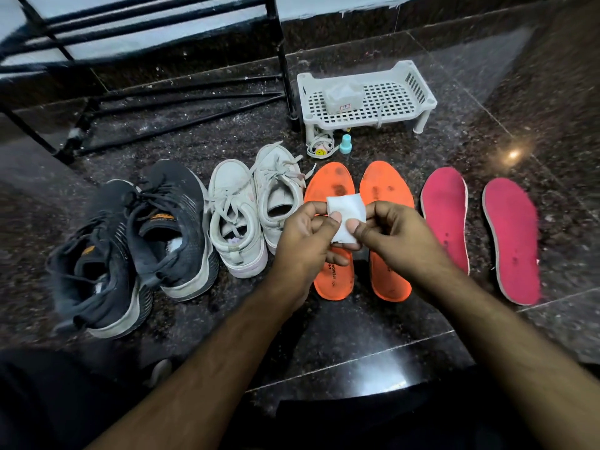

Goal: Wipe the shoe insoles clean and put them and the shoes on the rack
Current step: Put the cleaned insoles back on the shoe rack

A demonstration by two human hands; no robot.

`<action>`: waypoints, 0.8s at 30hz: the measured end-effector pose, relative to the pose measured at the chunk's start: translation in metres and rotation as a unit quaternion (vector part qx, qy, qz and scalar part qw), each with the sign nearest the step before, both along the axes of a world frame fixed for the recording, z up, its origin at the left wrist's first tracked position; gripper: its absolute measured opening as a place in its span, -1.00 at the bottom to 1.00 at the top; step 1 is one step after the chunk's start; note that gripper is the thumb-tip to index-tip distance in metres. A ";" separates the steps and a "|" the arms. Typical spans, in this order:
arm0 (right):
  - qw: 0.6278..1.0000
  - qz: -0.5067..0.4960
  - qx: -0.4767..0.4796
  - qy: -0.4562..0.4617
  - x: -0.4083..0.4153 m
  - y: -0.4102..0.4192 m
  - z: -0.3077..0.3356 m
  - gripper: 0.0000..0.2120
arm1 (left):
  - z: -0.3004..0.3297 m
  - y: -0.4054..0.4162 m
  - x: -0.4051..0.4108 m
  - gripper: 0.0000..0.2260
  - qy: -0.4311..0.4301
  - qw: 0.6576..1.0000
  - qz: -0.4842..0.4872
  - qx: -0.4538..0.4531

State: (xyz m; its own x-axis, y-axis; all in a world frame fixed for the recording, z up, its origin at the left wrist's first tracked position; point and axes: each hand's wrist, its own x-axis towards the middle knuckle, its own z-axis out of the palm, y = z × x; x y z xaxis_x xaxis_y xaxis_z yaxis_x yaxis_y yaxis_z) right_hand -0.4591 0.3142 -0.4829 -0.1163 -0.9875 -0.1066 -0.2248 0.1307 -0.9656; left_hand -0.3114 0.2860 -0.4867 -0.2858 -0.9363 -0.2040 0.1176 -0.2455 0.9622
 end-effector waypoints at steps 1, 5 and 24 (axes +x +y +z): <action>1.000 -0.004 -0.003 -0.001 0.001 0.000 0.000 -0.93 | 0.000 -0.001 0.000 -0.95 -0.005 1.000 0.003 -0.001; 0.999 -0.026 -0.020 0.007 0.002 0.001 -0.007 -0.95 | 0.002 0.001 0.000 -0.95 -0.024 1.000 0.007 -0.018; 0.992 -0.068 -0.073 0.072 0.001 -0.057 0.016 -0.90 | 0.018 -0.071 -0.002 -0.90 -0.074 0.993 0.035 -0.082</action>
